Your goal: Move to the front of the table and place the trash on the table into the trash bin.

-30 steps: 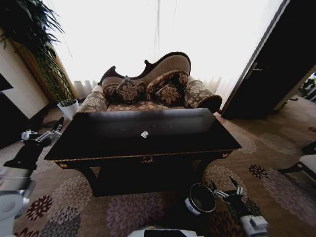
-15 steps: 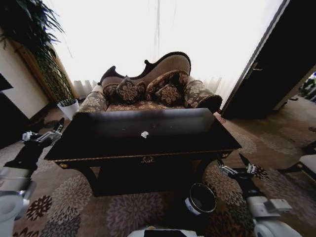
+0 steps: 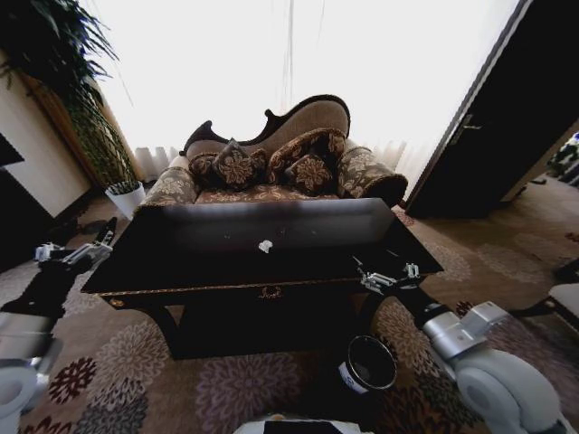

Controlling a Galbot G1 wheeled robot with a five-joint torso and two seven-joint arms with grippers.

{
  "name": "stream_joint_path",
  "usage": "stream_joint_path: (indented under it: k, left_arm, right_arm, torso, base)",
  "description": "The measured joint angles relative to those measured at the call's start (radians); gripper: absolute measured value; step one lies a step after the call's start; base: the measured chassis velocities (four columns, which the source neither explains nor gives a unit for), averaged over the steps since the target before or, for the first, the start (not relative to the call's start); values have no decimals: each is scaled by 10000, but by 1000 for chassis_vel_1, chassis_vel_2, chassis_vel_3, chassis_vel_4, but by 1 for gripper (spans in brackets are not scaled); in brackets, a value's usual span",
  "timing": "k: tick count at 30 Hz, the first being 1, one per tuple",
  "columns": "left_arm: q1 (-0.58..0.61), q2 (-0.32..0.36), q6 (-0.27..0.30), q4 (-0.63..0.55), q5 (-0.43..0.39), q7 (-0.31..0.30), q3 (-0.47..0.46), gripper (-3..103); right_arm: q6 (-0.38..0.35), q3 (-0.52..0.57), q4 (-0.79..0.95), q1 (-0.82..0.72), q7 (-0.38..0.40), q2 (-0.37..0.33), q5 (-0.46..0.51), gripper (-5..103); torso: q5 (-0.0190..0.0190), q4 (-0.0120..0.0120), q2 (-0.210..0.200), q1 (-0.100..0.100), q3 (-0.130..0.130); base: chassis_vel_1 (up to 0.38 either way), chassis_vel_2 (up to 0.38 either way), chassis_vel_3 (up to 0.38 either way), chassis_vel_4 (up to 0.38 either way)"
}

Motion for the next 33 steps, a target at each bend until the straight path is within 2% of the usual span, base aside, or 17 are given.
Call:
stream_joint_path:
  k: [3, 7, 8, 12, 18, 19, 24, 25, 26, 31, 33]
  left_arm:
    - [21, -76, 5, -60, 73, -3, 49, 100]
    - [139, -358, 11, -238, 393, 13, 208, 100]
    - [139, -358, 11, -238, 393, 13, 208, 100]
    - [257, -501, 8, -278, 585, 51, 197, 100]
    - [301, -634, -3, -273, 796, 70, 233, 100]
    - [301, -634, -3, -273, 796, 70, 233, 100]
    - [290, -707, -8, -199, 956, 87, 286, 100]
    - [290, -707, -8, -199, 956, 87, 286, 100]
    - [288, -717, -8, -187, 976, 87, 289, 100]
    - [305, -789, -16, -180, 1020, 98, 239, 100]
    - [311, -790, -19, -180, 1020, 99, 217, 100]
  right_arm:
    - [-10, -330, -193, 548, 183, -255, 184, 100]
    - [-186, -1691, -959, 2257, 526, -1010, 721, 100]
    - [-186, -1691, -959, 2257, 526, -1010, 721, 100]
    - [-356, -3136, -1787, 4189, 833, -1997, 1565, 100]
    - [-438, -4938, -2831, 6566, 591, -2760, 2103, 100]
    - [-438, -4938, -2831, 6566, 591, -2760, 2103, 100]
    - [-756, -7766, -3781, 9735, 268, -3048, 2486, 100]
    - [-756, -7766, -3781, 9735, 268, -3048, 2486, 100]
    - [-826, -8213, -3909, 10136, 209, -3027, 2498, 100]
    - [-1415, -10159, -4733, 11757, -93, -2436, 2349, 100]
    - [-1560, -10477, -4930, 12051, -176, -2293, 2249, 100]
  torso:
    - [1, 0, 0, 0, 0]
    - [0, 0, 0, 0, 0]
    - [0, 0, 0, 0, 0]
    - [0, 1, 0, 0, 0]
    - [-1, 1, -1, 1, 1]
    - [-1, 1, -1, 1, 1]
    - [-2, 2, 0, 1, 0]
    - [-2, 2, 0, 1, 0]
    - [-4, 1, 0, 1, 0]
    - [-1, 2, 0, 1, 0]
    - [-1, 1, 0, 1, 0]
  base:
    - [0, 0, 0, 0]
    - [0, 0, 0, 0]
    - [0, 0, 0, 0]
    - [0, 0, 0, 0]
    - [0, 0, 0, 0]
    - [0, 0, 0, 0]
    - [0, 0, 0, 0]
    - [0, 0, 0, 0]
    - [0, 0, 0, 0]
    - [0, 0, 0, 0]
    - [0, 0, 0, 0]
